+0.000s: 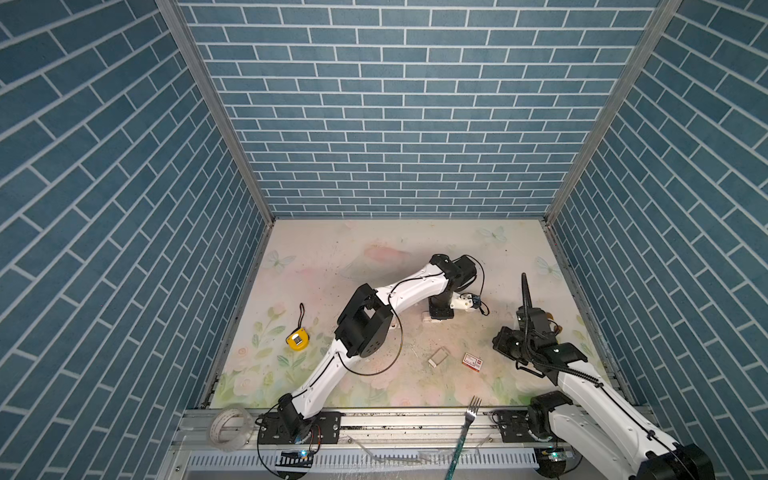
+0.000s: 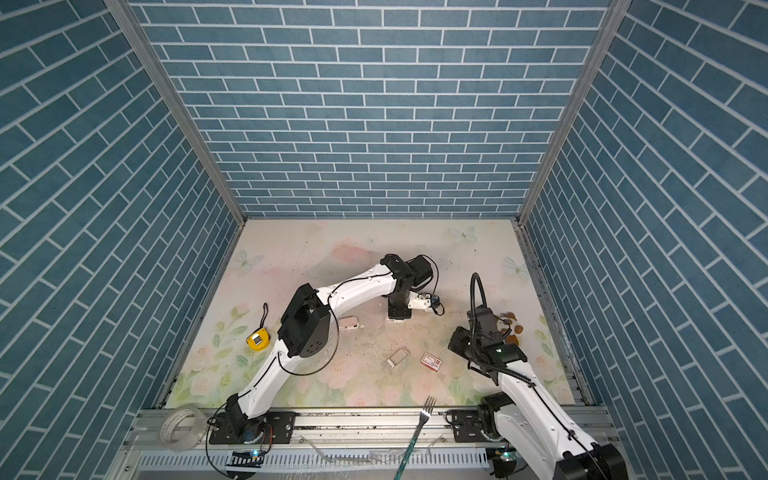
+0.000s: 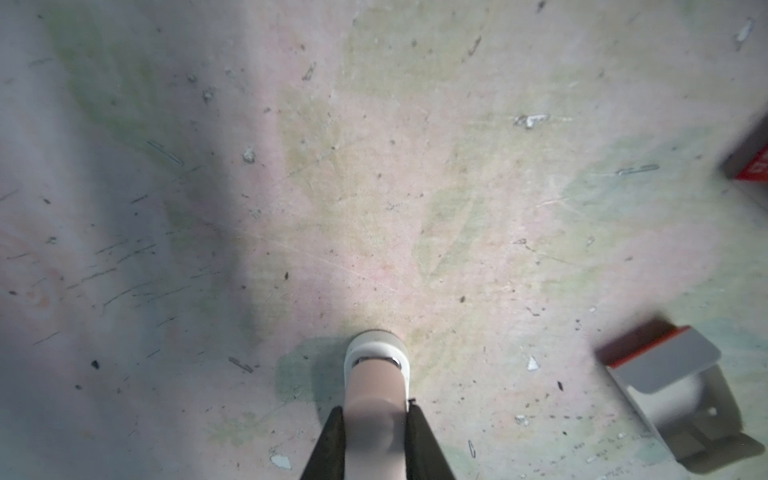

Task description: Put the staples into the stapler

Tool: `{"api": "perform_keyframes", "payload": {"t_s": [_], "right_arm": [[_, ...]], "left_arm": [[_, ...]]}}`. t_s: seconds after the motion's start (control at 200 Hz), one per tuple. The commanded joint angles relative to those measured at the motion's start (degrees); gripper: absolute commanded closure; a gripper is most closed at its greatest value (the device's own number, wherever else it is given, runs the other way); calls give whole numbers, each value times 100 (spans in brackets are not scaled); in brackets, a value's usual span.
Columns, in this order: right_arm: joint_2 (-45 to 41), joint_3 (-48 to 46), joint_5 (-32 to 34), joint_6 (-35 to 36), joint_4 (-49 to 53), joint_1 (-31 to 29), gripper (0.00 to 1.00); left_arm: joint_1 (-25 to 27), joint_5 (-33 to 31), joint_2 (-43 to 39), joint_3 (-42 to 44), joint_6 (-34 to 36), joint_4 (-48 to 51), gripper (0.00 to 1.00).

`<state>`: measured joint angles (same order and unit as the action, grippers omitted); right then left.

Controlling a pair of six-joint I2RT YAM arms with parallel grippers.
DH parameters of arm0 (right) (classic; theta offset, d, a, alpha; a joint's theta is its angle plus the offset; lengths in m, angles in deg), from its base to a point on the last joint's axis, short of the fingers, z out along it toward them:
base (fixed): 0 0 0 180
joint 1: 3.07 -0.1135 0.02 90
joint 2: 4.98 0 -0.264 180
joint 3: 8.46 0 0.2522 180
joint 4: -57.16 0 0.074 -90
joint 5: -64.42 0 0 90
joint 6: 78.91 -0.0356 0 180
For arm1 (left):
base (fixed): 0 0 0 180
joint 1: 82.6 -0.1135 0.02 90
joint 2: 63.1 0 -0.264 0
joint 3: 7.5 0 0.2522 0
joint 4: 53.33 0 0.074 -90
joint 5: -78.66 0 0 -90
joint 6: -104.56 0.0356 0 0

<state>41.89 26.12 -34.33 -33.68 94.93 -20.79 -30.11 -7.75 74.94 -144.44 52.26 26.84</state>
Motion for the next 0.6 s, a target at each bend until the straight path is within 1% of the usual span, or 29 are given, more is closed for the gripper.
{"api": "perform_keyframes", "payload": {"t_s": [0.0,0.38,0.595], "right_arm": [[-64,-76,111,-116,105,22,90],[-55,-112,111,-128,72,22,90],[-90,-146,101,-137,82,22,90]], "left_arm": [[32,132,768,363,-60,591,100],[93,45,1132,140,-111,870,100],[144,8,1180,247,-161,828,100]]}}
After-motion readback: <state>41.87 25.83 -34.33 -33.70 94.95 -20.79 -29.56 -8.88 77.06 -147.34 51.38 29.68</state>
